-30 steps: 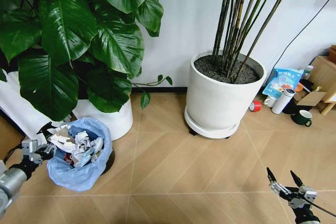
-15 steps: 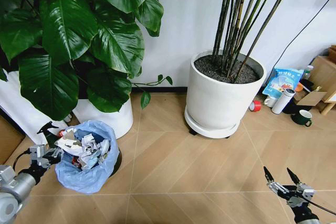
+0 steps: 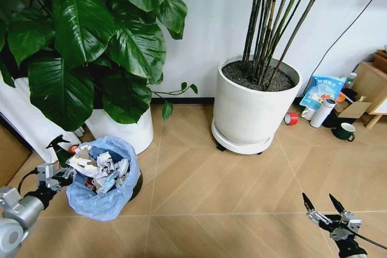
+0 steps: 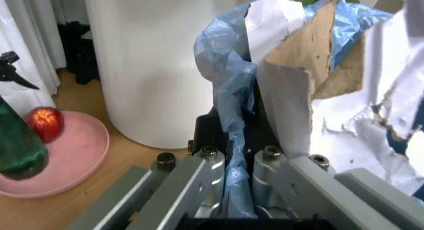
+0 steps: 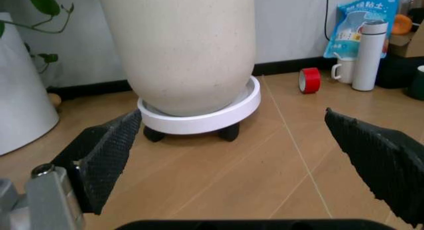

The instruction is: Pick up the trash bin and place the garbage on the floor into it.

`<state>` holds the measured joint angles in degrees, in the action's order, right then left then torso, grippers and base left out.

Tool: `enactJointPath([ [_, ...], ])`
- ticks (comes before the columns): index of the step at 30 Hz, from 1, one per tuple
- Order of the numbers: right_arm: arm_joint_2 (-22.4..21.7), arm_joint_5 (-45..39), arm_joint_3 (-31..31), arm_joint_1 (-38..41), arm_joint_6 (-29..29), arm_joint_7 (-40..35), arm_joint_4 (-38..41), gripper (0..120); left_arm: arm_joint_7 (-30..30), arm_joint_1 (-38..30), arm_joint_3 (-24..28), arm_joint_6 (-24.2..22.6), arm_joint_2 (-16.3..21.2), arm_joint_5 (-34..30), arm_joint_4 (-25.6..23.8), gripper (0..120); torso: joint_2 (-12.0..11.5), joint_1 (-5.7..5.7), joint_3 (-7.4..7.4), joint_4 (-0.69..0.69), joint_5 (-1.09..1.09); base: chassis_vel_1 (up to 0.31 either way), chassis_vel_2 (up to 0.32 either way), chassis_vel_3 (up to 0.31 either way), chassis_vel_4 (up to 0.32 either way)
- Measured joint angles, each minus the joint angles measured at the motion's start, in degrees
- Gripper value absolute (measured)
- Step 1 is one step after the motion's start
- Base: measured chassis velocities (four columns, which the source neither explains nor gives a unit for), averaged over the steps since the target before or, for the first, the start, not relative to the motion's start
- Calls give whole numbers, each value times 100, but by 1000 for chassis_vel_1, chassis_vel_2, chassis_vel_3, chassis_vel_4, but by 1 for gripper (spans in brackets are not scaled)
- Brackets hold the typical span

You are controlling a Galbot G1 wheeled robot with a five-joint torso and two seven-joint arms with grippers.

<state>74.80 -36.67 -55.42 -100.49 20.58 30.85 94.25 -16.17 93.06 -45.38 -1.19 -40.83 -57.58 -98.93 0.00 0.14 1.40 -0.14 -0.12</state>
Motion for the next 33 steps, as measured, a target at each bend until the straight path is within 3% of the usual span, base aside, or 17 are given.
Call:
enactJointPath([
  [19,45,75,-101,-94,38,87,80,100,-16,-89,22,7,85,-101,5,0,0,0,0,-1,1,62,-70,-71,69],
  [33,37,81,-144,-110,72,146,98,100,30,-143,77,-6,101,-111,-74,0,0,0,0,-1,1,145,-141,-146,134],
])
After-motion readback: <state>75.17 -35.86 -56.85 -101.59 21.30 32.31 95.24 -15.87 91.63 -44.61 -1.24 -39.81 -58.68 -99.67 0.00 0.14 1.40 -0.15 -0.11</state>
